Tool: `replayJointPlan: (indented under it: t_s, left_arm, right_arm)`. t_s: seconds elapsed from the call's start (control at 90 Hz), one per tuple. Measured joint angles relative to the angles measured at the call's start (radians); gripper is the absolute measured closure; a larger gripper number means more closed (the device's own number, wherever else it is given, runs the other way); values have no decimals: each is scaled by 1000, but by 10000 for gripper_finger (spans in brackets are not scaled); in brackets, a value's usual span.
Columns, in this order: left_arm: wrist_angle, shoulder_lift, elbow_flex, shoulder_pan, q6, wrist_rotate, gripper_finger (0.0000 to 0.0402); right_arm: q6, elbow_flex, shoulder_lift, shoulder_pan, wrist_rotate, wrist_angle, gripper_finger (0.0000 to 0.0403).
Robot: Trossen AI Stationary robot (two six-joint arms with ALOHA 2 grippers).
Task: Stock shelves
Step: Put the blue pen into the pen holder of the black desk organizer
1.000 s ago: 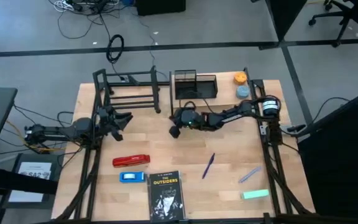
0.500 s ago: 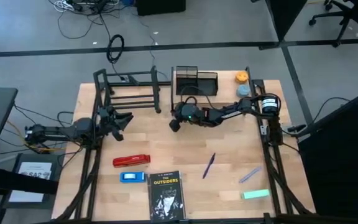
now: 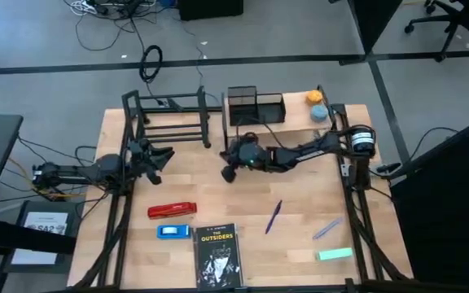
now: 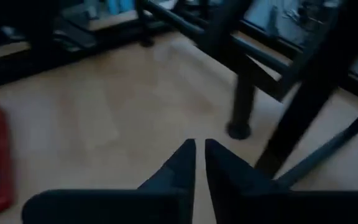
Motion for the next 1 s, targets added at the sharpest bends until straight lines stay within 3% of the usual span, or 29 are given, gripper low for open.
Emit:
replayJointPlan:
  t_s: [0.178,0.4,0.689,1.0]
  left_arm:
    - [0,0,0,0,0,0,326]
    - [5,0,0,0,1,0,326]
    - [0,0,0,0,2,0,326]
    - [1,0,0,0,3,0,326]
  right_arm:
    - [-91,5,-154,57,8,-112,349]
    - [-119,3,-192,95,15,-126,328]
    - [-161,2,-252,149,18,-172,325]
    - [-168,2,-418,203,123,-374,323]
